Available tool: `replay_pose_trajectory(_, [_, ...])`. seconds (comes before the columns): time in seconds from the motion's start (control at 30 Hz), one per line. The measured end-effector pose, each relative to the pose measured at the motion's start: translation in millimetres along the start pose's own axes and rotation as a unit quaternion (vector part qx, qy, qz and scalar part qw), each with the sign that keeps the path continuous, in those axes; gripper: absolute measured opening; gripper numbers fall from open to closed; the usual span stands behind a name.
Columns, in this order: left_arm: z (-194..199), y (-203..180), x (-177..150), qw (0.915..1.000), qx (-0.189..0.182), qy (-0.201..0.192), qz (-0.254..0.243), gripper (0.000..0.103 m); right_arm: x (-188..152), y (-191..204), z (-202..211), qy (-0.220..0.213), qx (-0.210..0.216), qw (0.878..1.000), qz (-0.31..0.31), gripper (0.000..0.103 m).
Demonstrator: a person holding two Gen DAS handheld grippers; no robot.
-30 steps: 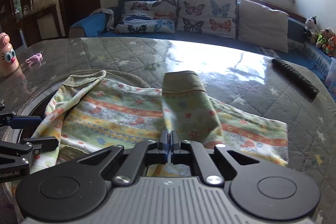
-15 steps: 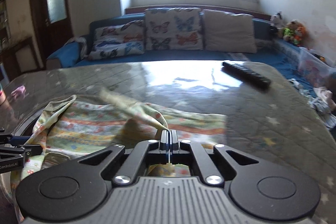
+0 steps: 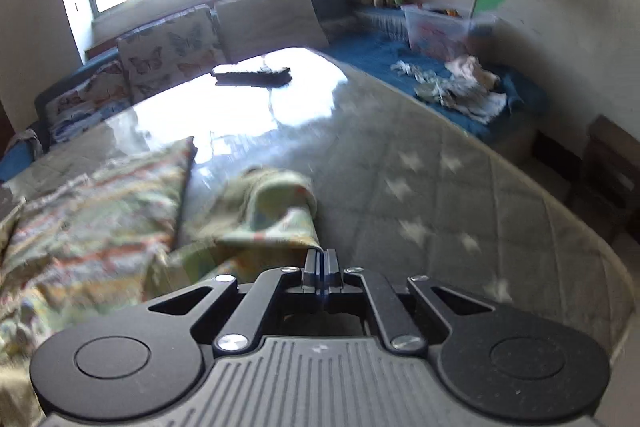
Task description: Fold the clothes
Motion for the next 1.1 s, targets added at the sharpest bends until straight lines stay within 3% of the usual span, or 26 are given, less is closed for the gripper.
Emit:
replay_pose_trajectory(0.17, [-1,-3,1,1.0000,0.003,0.002,-0.005,0.021,-11,0,-2,0.004,-0.005,1.000,0.027,0.020])
replay_pose_trajectory(0.23, [-2,-4,1,1.0000,0.005,0.003,-0.007,0.022,-10,8,-6,-0.002,-0.003,0.999,0.046,0.032])
replay_pose_trajectory(0.47, [-5,-5,1,0.9999,0.010,0.007,-0.010,0.024,-4,31,-22,-0.035,-0.004,0.995,0.098,0.042])
replay_pose_trajectory(0.77, [-7,-6,0,0.9998,0.011,0.009,-0.010,0.024,12,-17,6,-0.086,-0.084,0.992,0.024,0.044])
replay_pose_trajectory(0.97, [-7,-7,-2,0.9998,0.012,0.009,-0.010,0.024,-2,-68,28,-0.074,-0.109,0.988,-0.076,0.051])
replay_pose_trajectory(1.1, [-7,-7,-2,0.9998,0.015,0.011,-0.009,0.026,-15,-87,38,-0.063,-0.124,0.984,-0.111,0.054])
Point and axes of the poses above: each gripper's, at about its wrist camera, not at the fingertips, and z roughly against the way its jaws point, y to its left, x to its top, the point moved 5 cm from there along -z, roughly the way its jaws point, and after that the axes turned 12 degrees about -y, right-handed, at the moved point
